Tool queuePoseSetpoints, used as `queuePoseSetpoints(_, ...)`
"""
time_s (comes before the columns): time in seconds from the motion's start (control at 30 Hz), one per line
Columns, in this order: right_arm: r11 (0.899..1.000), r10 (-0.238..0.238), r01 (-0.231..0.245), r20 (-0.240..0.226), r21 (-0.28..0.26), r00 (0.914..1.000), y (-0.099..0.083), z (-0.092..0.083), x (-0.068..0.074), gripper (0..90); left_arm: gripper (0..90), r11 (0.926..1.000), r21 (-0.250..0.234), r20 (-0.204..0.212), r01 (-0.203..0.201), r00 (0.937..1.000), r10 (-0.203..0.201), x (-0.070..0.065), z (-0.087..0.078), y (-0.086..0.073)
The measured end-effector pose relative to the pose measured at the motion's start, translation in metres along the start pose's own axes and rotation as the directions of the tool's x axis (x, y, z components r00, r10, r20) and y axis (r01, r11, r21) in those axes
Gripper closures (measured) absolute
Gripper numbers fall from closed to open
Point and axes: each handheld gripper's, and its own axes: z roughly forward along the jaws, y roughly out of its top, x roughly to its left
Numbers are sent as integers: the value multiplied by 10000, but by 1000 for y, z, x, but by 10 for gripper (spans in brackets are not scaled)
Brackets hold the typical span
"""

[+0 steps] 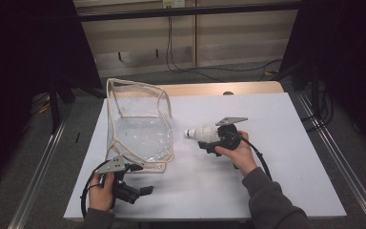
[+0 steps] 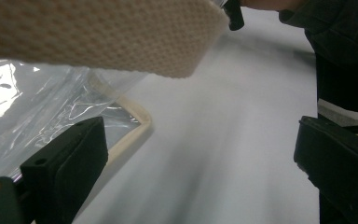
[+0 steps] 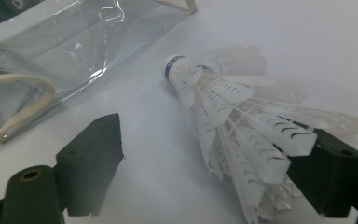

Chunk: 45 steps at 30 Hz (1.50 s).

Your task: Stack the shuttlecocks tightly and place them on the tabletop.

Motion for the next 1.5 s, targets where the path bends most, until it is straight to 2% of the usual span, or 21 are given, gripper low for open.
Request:
queuePoseSetpoints(0.1, 10000, 38, -38, 72, 51, 10000, 0, 3, 1, 202, 29, 10000, 8, 11, 3, 10000, -3, 0, 0, 0)
queuePoseSetpoints(0.27, 9998, 152, -148, 254, -153, 9996, 1, 7, 1, 289, 29, 10000, 11, 24, 52, 10000, -52, 1, 0, 0)
queuePoseSetpoints(0.57, 9990, 324, -304, 632, -325, 9975, 4, 12, 1, 376, 29, 10000, -46, 39, 81, 10000, -80, 1, 0, -1)
queuePoseSetpoints(0.8, 9991, 359, -347, 564, -236, 9978, 5, 17, 3, 448, 29, 10000, -13, 44, 43, 10000, -43, 2, -1, 0)
queuePoseSetpoints(0.97, 9995, 281, -270, 606, -186, 9978, 5, 19, 4, 531, 29, 10000, 4, -15, -68, 10000, 68, 2, -1, 0)
queuePoseSetpoints(1.03, 9995, 284, -274, 589, -183, 9979, 5, 19, 4, 579, 29, 10000, -2, 50, 65, 10000, -65, 2, -1, -1)
queuePoseSetpoints(1.07, 9995, 279, -269, 579, -175, 9979, 5, 19, 4, 594, 29, 9999, 37, -47, -95, 9999, 95, 3, -2, 0)
queuePoseSetpoints(1.13, 9994, 301, -291, 578, -176, 9979, 5, 19, 4, 619, 29, 10000, -9, 14, 43, 10000, -43, 2, -1, -1)
queuePoseSetpoints(1.23, 9994, 314, -305, 608, -152, 9977, 4, 19, 4, 665, 29, 10000, -7, 9, 47, 10000, -47, 2, -1, -1)
queuePoseSetpoints(1.37, 9995, 282, -275, 579, -134, 9979, 4, 20, 3, 784, 29, 10000, -22, 15, 83, 10000, -83, 2, -1, -1)
queuePoseSetpoints(1.5, 9998, 137, -129, 621, -134, 9980, 5, 20, 4, 802, 29, 10000, -17, 0, 76, 10000, -76, 2, -2, -1)
